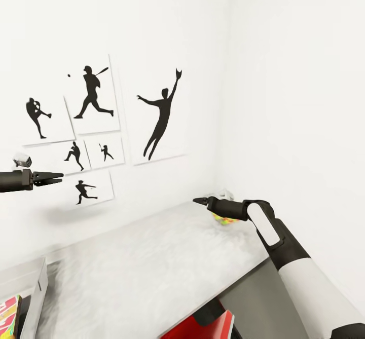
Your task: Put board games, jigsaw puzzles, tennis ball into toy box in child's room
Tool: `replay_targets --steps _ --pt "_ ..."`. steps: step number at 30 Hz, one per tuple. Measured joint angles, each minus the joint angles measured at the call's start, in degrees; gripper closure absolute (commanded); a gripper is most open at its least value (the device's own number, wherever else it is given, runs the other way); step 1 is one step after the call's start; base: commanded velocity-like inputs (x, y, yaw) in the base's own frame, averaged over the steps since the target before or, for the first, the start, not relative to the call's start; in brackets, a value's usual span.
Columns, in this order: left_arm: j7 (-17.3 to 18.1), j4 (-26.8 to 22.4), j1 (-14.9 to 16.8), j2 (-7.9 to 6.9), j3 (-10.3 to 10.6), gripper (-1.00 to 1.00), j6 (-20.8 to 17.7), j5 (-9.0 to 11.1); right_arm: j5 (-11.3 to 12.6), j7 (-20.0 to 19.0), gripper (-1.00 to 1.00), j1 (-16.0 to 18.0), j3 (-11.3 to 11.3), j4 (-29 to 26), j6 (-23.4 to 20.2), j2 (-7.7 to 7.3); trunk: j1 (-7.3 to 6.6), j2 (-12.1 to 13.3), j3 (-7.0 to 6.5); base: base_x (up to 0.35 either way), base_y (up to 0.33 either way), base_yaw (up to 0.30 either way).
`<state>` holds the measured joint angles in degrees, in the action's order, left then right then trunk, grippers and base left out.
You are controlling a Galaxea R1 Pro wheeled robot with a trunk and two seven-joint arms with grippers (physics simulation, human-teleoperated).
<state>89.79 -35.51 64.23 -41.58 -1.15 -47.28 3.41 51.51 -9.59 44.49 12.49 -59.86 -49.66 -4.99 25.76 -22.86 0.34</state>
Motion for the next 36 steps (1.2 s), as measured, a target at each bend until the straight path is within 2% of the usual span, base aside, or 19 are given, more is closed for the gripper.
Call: replay_targets --steps 19,24,26,27,32,33,36 --pt "-0.09 0.0 -0.36 0.29 0.0 -1.0 0.16 -0.02 -0.09 -0.08 -1.0 -0.14 0.02 0.18 -0.17 -0.43 -0.01 0.02 0.31 0.0 0.0 0.0" --pt "-0.09 0.05 -0.5 0.58 0.06 -1.0 0.17 0.01 -0.07 1.53 -1.0 0.65 -0.13 0.34 -2.58 -0.63 -0.01 0.02 0.31 0.0 0.0 0.0" --pt "-0.03 0.06 -0.52 0.66 0.03 -1.0 0.12 0.01 -0.42 5.13 -1.0 2.41 -0.16 0.52 -4.75 -0.35 -0.01 0.02 0.31 0.0 0.0 0.0" --pt "0.0 0.04 -0.53 0.68 0.01 -1.0 0.09 0.04 -0.91 8.35 -1.0 3.86 -0.22 0.66 -6.21 -0.15 -0.01 0.02 0.3 0.0 0.0 0.0" --pt "0.0 0.05 -0.53 0.71 -0.03 -1.0 -0.04 0.07 -1.41 19.6 -1.0 8.89 -0.33 0.95 -8.89 0.58 -0.01 0.02 0.31 0.0 0.0 0.0" --pt "-0.01 0.04 -0.54 0.72 -0.06 -1.0 -0.06 0.01 -1.28 22.88 -1.0 10.73 -0.31 1.23 -9.3 1.27 -0.01 0.02 0.3 0.0 0.0 0.0" --pt "0.0 0.03 -0.54 0.72 -0.08 -1.0 -0.08 -0.04 -1.32 28.29 -1.0 14.97 -0.3 4.18 -9.69 3.35 -0.01 0.01 0.31 0.0 0.0 0.0"
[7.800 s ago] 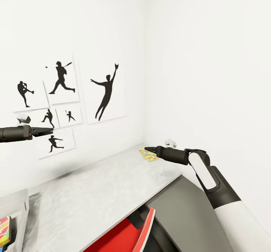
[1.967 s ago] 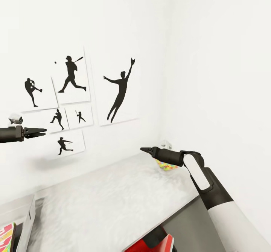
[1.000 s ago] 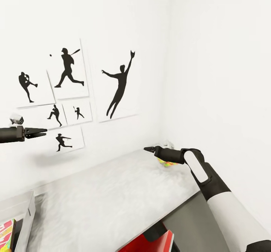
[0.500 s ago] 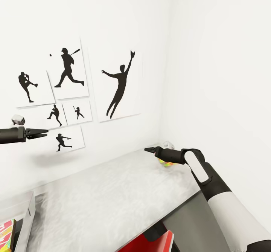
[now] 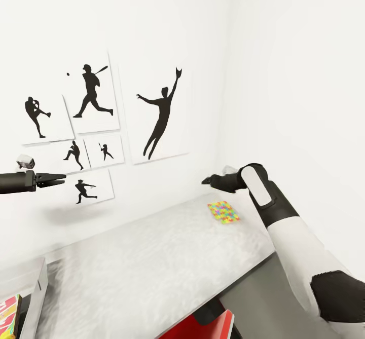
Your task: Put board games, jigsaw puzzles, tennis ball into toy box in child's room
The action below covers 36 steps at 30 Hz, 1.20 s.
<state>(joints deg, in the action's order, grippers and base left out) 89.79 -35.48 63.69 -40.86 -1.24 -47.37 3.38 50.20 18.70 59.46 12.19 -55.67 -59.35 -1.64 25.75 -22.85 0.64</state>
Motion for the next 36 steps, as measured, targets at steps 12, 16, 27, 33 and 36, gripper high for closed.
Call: replay_targets --steps 12,16,27,33,36 --pt "-0.01 0.03 0.0 -0.01 -0.02 -1.0 -0.17 -0.04 -0.59 10.94 -1.0 16.98 0.07 26.21 2.16 6.42 0.0 0.0 0.0 0.0 0.0 0.0" --pt "-0.14 0.0 0.0 0.0 -0.05 -1.0 -0.23 -0.04 -0.63 11.07 -1.0 18.22 0.09 28.52 3.33 6.53 0.0 0.0 0.0 0.0 0.0 0.0" --pt "-0.22 0.02 0.0 0.0 -0.06 -1.0 -0.28 -0.01 -0.77 11.56 -1.0 18.79 0.51 26.36 3.85 6.97 0.0 0.0 -0.04 0.0 0.0 0.0" --pt "-0.01 0.0 -0.01 0.14 -0.1 -1.0 -0.51 0.14 -0.8 11.73 -1.0 18.8 0.62 24.99 3.34 6.96 0.0 0.02 0.12 0.0 0.0 0.0" --pt "0.0 -0.17 -0.02 0.78 -0.03 -1.0 -1.01 0.24 -0.79 11.74 -1.0 18.79 0.64 24.76 3.18 6.8 0.0 0.04 0.33 0.0 0.0 0.0"
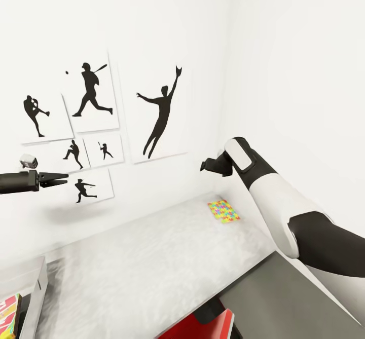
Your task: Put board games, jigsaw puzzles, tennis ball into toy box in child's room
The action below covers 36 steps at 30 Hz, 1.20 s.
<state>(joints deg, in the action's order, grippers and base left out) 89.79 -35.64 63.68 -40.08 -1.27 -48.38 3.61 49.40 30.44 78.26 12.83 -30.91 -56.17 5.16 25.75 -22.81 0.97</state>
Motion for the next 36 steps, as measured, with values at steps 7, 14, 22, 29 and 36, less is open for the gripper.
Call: replay_targets --steps 7,14,22,29,36 --pt "0.0 -0.62 -0.02 3.91 0.4 -1.0 -1.3 0.01 0.02 -0.02 -1.0 0.19 -0.05 -0.14 -0.12 0.27 0.0 0.04 0.58 0.0 0.0 0.0" --pt "0.01 -2.48 -0.02 9.06 1.83 -1.0 -3.26 -0.04 -0.06 -0.06 -1.0 0.84 -0.07 -0.16 -0.65 0.55 0.0 0.03 1.23 0.0 0.0 0.0" --pt "0.12 -6.4 -0.03 16.64 4.61 -1.0 -4.58 -0.34 -0.17 -0.21 -1.0 2.17 0.15 -0.16 -0.88 0.12 0.0 0.04 1.98 0.0 0.0 0.0" --pt "0.16 -12.25 -0.03 20.03 8.1 -1.0 -7.52 -0.23 -0.22 -0.35 -1.0 3.92 0.26 -0.2 -0.96 -0.16 -0.01 0.03 2.63 0.0 0.0 0.0" --pt "0.17 -14.44 -0.03 20.45 9.05 -1.0 -8.89 -0.26 -0.25 -0.4 -1.0 4.38 0.28 -0.26 -0.96 0.2 0.0 0.03 3.29 0.0 0.0 0.0"
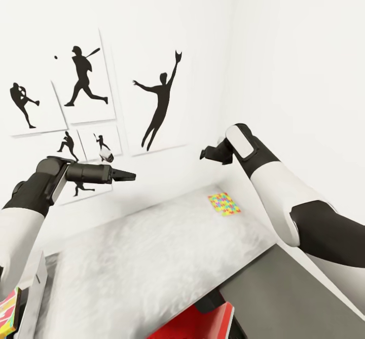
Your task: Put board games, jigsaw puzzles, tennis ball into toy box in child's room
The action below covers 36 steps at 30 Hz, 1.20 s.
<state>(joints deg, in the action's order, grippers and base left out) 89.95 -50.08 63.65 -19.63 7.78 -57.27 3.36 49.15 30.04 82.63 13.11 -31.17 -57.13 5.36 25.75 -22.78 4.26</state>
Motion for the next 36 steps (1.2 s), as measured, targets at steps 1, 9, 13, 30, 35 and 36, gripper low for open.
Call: replay_targets --steps 1,9,13,30,35,36 --pt "0.0 -0.09 -0.02 -0.03 0.05 -1.0 -0.04 -0.02 0.0 0.0 -1.0 0.05 0.0 -0.02 0.01 0.02 0.0 0.0 0.09 0.0 0.0 0.0" --pt "-0.01 -0.46 -1.66 -0.32 0.28 -1.0 0.04 -0.21 -0.02 -0.01 -1.0 0.94 0.0 -0.08 -0.03 -0.21 0.0 0.0 0.85 0.0 0.0 0.0" --pt "-0.02 -0.48 -2.75 -0.59 0.28 -1.0 0.27 -0.27 -0.01 -0.04 -1.0 1.19 0.02 -0.08 -0.03 -0.25 0.0 0.0 1.22 0.0 0.0 0.0" --pt "-0.01 -0.54 -5.96 -2.46 -0.06 -1.0 0.48 -0.17 -0.01 -0.14 -1.0 3.58 3.64 -0.06 -0.03 -0.49 0.0 -0.01 2.82 0.0 0.0 0.0" --pt "0.01 -0.53 -6.22 -3.15 -0.11 -1.0 0.48 0.09 -0.01 -0.21 -1.0 4.11 3.87 -0.01 -0.03 -0.43 0.0 -0.01 3.29 0.0 0.0 0.0" --pt "0.01 -0.53 -6.24 -3.25 -0.11 -1.0 0.48 0.14 -0.01 -0.26 -1.0 4.22 3.9 -0.01 -0.03 -0.42 0.0 -0.01 3.39 0.0 0.0 0.0"
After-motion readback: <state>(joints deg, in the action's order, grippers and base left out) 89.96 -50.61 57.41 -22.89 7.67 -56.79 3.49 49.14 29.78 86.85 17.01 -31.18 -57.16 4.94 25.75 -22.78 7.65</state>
